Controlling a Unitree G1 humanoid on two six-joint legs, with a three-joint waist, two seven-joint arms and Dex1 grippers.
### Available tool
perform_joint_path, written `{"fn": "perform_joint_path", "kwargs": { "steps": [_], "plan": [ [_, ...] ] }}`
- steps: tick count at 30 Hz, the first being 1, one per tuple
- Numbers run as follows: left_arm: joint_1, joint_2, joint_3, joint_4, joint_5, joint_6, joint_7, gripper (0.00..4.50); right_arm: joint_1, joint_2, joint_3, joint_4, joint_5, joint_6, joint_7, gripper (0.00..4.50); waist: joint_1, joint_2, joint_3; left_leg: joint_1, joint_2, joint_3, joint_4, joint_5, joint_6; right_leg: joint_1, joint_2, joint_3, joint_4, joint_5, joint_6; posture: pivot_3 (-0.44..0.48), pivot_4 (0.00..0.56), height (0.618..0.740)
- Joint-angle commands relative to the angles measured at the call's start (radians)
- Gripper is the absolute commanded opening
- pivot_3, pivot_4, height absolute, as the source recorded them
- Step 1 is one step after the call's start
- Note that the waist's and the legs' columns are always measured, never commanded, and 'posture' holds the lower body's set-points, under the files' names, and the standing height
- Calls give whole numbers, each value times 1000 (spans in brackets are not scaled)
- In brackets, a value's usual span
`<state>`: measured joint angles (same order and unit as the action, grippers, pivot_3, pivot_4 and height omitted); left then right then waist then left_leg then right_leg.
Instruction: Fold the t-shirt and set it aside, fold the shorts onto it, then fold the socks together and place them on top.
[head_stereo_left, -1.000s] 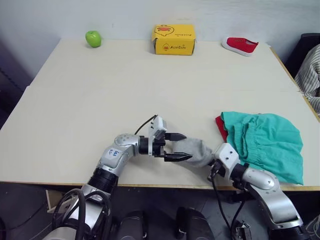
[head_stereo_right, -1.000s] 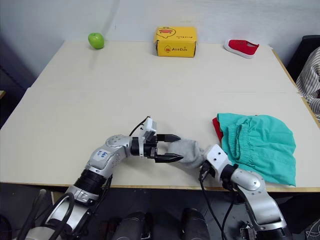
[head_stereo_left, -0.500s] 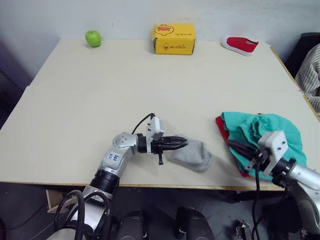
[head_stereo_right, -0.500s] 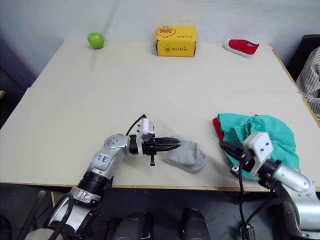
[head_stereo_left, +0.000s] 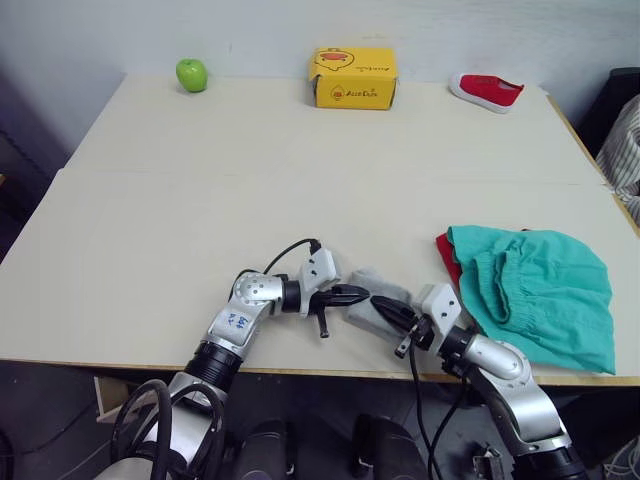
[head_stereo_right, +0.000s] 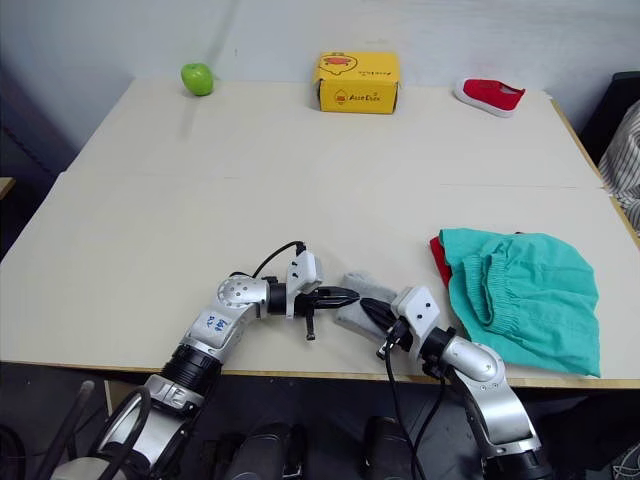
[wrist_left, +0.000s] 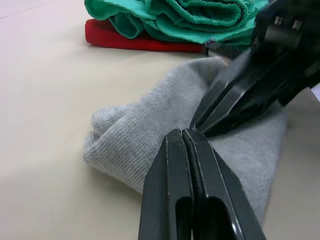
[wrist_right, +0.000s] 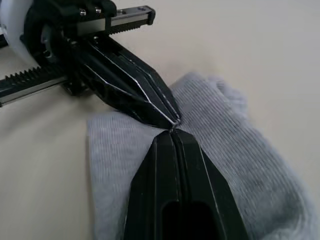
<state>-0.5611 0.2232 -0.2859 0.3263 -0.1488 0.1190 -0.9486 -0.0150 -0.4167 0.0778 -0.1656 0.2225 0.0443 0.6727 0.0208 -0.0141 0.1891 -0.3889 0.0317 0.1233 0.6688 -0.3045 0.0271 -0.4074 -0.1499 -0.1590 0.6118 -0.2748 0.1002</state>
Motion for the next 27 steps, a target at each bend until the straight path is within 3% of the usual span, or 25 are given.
{"fn": "perform_joint_path", "kwargs": {
  "steps": [1, 5, 9, 12, 16, 19, 22, 23, 27],
  "plan": [
    [29, 0, -22, -8, 27, 30, 13, 42, 21, -23, -72, 48, -15, -40, -30, 0, 0, 0, 0, 1, 0, 0, 0, 0, 0, 0, 0, 0, 0, 0, 0, 0, 150, 740],
    [41, -5, -31, 7, 36, 38, 25, 42, 56, -53, -150, -1, 43, 5, -25, 0, 4, 0, 0, 1, 0, -1, 0, 0, 0, 1, 0, 0, -1, 0, 0, 0, 150, 740],
    [48, -12, -33, 10, 34, 29, 28, 10, 132, -75, -247, -174, 298, 227, -5, 166, 5, 0, 0, 1, 1, -1, 0, 0, 0, 1, -1, 0, -1, 0, 0, 0, 150, 740],
    [49, -14, -31, 10, 30, 17, 27, 0, 174, -107, -312, -285, 492, 435, -42, 877, 4, 0, 0, 1, 1, -2, 0, -1, 2, 1, -1, 0, -1, 0, 0, 0, 150, 740],
    [41, -8, -27, 24, 32, -6, 20, 0, 241, -235, -459, -340, 1004, 826, -264, 2276, 7, 0, -1, 1, 1, -4, 0, -4, 7, 2, -3, 2, -2, 0, -1, 0, 150, 740],
    [33, -7, -26, 42, 34, -15, 18, 0, 247, -314, -489, -271, 1284, 938, -444, 3265, 6, 0, -1, 1, 1, -5, 0, -5, 7, 4, -4, 2, -4, 0, -2, 0, 150, 740],
    [32, -9, -22, 54, 36, -16, 22, 0, 216, -331, -474, -200, 1452, 937, -637, 4304, 6, 1, -1, 2, 2, -5, 0, -5, 8, 5, -4, 1, -5, 0, -2, 0, 150, 740],
    [34, -9, -21, 54, 36, -16, 23, 0, 204, -336, -447, -184, 1519, 935, -698, 4478, 6, 1, -1, 2, 1, -5, 0, -5, 8, 5, -4, 1, -5, 0, -2, 0, 150, 740],
    [41, -5, -20, 50, 37, -10, 24, 0, 156, -342, -340, -155, 1670, 939, -841, 4478, 6, 1, -1, 2, 1, -5, 0, -5, 8, 5, -3, 1, -5, 0, -2, 0, 150, 740]
  ]
}}
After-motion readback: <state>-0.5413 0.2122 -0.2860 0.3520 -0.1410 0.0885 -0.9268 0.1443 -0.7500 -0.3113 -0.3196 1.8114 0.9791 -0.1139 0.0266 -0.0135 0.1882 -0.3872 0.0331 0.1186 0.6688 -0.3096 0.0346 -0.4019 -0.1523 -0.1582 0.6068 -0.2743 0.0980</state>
